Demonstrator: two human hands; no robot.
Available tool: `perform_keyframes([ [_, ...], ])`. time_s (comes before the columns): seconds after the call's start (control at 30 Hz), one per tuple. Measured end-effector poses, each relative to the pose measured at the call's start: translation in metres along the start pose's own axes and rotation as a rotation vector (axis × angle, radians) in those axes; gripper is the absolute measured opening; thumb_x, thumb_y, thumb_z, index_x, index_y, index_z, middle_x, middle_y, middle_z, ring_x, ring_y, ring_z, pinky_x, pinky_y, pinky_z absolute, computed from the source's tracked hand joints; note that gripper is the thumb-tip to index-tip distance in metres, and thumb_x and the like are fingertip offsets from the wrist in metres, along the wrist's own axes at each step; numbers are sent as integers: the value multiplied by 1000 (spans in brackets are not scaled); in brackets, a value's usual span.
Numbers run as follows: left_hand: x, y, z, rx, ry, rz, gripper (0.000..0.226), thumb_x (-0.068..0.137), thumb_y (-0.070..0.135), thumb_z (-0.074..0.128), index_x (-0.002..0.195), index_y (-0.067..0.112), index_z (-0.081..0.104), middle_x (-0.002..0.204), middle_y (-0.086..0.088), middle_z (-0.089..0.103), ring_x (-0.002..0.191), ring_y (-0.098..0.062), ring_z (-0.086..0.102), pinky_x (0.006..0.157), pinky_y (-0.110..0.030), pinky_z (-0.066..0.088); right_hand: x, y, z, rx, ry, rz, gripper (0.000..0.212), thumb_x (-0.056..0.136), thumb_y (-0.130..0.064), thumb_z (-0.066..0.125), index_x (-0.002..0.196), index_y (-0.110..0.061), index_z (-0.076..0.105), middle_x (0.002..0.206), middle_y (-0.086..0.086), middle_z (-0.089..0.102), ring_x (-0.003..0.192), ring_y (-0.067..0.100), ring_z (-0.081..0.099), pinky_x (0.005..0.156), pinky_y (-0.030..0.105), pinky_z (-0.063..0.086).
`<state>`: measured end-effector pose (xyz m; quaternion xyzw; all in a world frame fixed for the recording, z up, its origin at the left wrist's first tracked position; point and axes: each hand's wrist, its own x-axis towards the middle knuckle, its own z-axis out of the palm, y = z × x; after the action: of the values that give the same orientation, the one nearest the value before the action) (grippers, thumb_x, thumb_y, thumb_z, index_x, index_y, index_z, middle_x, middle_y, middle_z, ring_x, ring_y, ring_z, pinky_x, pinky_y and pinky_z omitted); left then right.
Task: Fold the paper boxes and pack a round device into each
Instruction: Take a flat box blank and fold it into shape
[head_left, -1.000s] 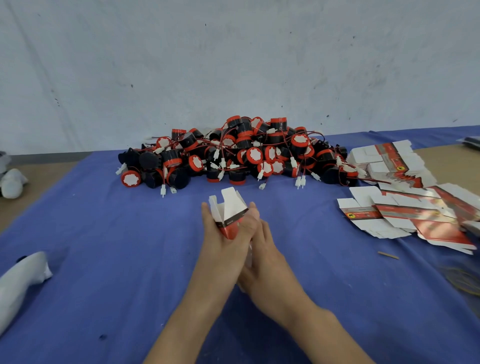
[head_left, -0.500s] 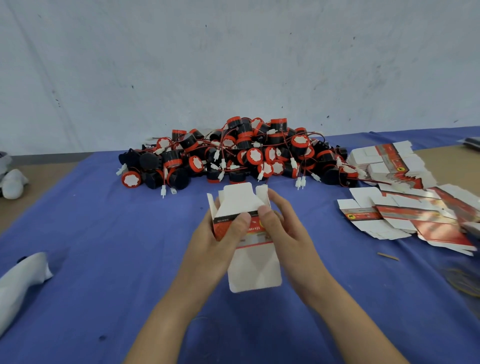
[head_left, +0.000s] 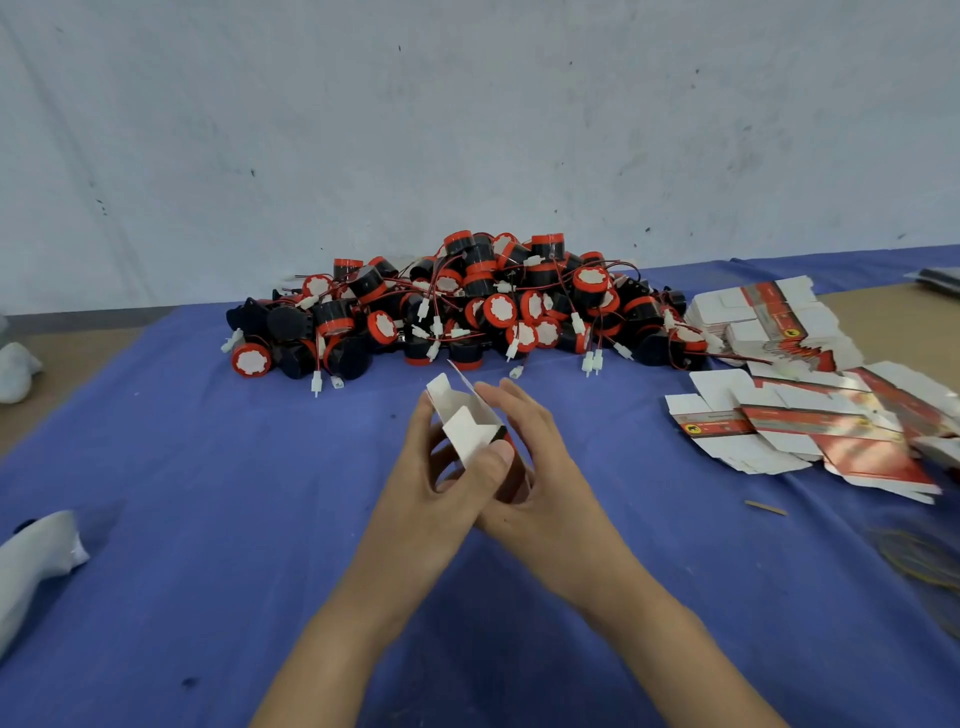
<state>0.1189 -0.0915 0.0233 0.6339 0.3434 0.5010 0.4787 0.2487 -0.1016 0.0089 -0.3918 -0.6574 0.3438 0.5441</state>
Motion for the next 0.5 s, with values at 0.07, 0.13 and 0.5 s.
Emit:
perform_keyframes([
  [0.07,1,-1,-3,-22,24,-8,36,85,36,62,120,39,60,110,16,70,104,-3,67,79,-15,54,-1,0,-4,-15,-85,13,82,74,-35,76,139,-63,35,155,-32,25,146,-1,30,112,35,44],
  [0.13,3,-1,-8,-49,53,-21,41,84,37,61,125,36,60,111,10,72,104,-9,69,83,-24,58,-6,1,-4,-22,-157,7,86,82,-30,76,149,-55,28,156,-26,29,143,-2,34,110,27,44],
  [0.5,5,6,-16,-28,22,-18,58,76,68,59,121,32,64,117,2,72,110,-19,68,92,-41,55,-6,-10,-1,56,32,-26,50,95,-71,38,142,-54,40,151,-23,41,141,6,41,111,38,41],
])
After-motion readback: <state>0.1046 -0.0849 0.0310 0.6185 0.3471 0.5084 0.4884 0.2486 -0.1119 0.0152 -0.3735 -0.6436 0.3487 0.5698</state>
